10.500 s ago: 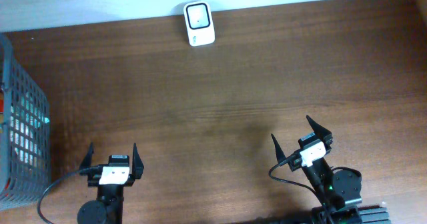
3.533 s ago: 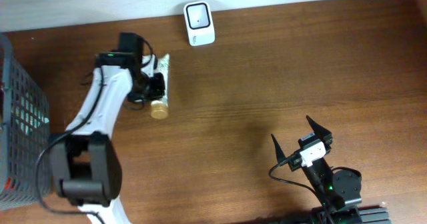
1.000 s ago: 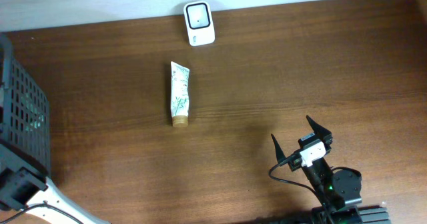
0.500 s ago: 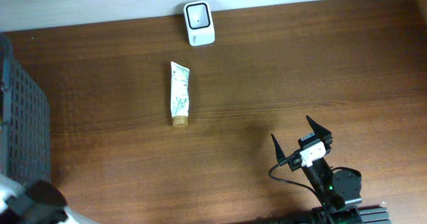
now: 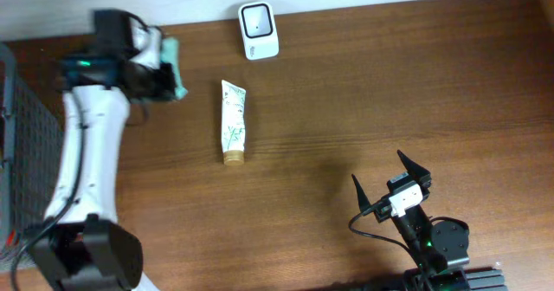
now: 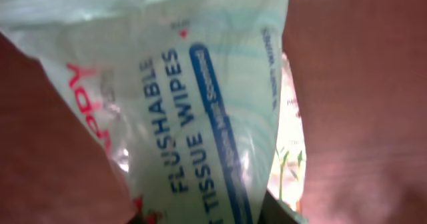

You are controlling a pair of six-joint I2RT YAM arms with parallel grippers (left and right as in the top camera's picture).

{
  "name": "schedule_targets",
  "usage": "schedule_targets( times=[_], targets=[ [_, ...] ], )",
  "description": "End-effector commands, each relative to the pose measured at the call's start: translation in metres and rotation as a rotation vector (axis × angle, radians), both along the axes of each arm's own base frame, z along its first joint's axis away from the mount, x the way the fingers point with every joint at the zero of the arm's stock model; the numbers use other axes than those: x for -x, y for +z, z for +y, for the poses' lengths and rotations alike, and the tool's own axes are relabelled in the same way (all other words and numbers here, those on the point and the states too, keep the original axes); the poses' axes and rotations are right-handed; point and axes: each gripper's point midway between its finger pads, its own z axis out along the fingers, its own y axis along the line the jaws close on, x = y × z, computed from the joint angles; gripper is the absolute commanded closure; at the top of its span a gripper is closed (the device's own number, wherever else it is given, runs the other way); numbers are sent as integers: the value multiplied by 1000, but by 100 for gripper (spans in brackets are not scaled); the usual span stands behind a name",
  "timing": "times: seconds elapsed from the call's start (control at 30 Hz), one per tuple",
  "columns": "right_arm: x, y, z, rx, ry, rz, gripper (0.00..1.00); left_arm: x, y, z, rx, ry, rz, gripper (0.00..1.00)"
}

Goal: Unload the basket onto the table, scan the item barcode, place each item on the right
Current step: 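Place the teal wipes pack beside the Pantene tube, release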

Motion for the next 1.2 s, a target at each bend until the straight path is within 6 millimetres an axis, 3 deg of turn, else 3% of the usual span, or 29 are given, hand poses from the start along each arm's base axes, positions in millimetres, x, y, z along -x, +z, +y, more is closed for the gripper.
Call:
schedule_targets(
  times=[0.0,0.1,0.2,0.4,0.5,0.6,0.63,0.7,0.77,0.8,0.87,0.9,0.97,1.0,1.07,1.17],
  targets=[
    [-1,-3,-2,-13,-12,9,2,21,-68,-27,9,-6,88,73],
    [-1,-3,-2,-13,-12,9,1,32,-102,-49,24,-49,100,67],
    [-1,-3,-2,-13,-12,9,1,39,-123,-66,25,-92,85,56],
    [-1,-3,-2,-13,-12,9,1,27,-118,-71,27,-95,20,27],
    [-1,-3,-2,-13,-12,10,2,7,-80,-62,38,-69,-51,19],
    [-1,-3,-2,-13,-12,9,1,-14,2,-47,39,-61,-207,18],
    [-1,-3,-2,-13,-12,9,1,-17,30,-41,42,-47,-258,12],
    [-1,-3,-2,-13,-12,9,1,-13,106,-18,50,-1,-391,9],
    [-1,-3,-2,-13,-12,9,1,-4,150,3,37,47,-471,6],
    [-1,-3,-2,-13,-12,9,2,11,191,38,-17,143,-556,4],
    [-1,-3,-2,-13,-12,9,1,37,223,93,-130,317,-625,5],
    [-1,-3,-2,-13,-12,9,1,48,231,112,-168,382,-637,6],
    [-1,-3,-2,-13,-12,9,2,94,243,190,-299,667,-628,4],
    [-1,-3,-2,-13,-12,9,1,105,241,210,-329,734,-608,3],
    [-1,-3,-2,-13,-12,9,1,123,227,249,-357,861,-549,2],
    [-1,-3,-2,-13,-12,9,1,139,189,302,-376,1007,-438,0]
  ],
)
